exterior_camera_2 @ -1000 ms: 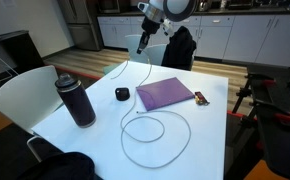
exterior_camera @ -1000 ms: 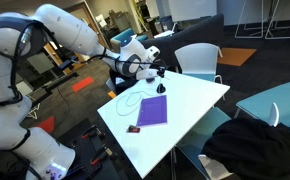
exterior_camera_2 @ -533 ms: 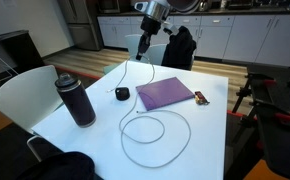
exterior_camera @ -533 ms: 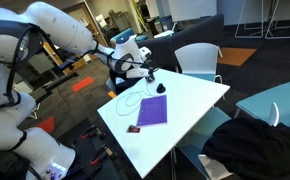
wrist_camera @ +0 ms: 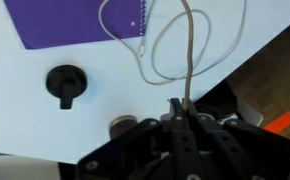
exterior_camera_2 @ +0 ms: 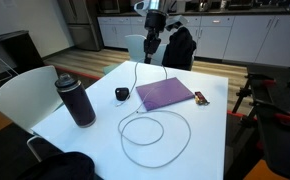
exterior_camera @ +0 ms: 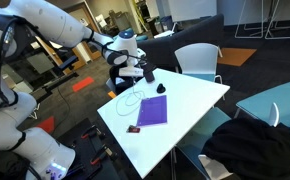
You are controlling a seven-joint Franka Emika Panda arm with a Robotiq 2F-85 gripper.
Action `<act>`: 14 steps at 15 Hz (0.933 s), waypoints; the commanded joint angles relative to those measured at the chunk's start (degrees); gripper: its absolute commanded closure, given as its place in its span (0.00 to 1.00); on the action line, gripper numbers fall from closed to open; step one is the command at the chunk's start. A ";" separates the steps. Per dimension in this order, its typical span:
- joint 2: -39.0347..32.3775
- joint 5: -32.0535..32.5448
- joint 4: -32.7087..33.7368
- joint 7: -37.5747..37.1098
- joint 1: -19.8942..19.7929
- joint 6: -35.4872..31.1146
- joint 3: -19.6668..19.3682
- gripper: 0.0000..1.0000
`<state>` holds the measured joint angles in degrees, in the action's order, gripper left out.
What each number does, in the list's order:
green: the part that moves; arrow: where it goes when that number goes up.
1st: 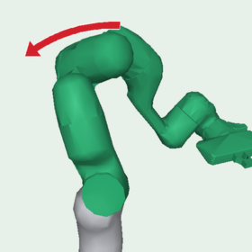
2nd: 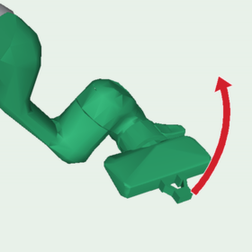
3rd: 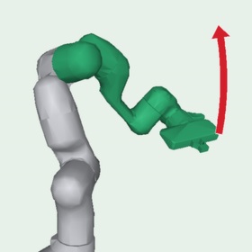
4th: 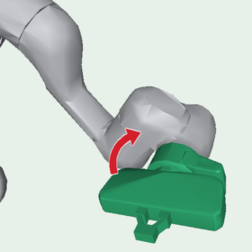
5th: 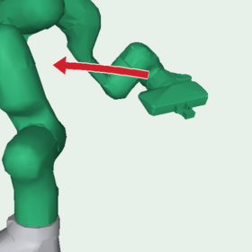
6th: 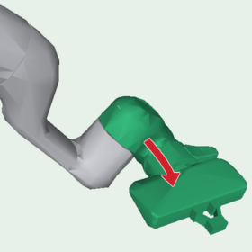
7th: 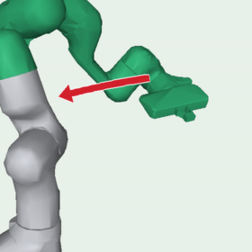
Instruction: Place the cable's left and right ends in the center
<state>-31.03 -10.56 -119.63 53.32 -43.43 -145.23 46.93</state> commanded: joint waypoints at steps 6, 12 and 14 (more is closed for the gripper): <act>1.19 -8.68 2.93 12.18 15.03 13.54 -11.52 0.99; -3.64 -11.81 6.87 16.06 30.45 12.70 -20.51 0.99; -5.92 -11.09 8.58 14.69 34.30 10.51 -23.47 0.99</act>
<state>-33.67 -20.90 -114.52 67.13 -13.64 -133.34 27.35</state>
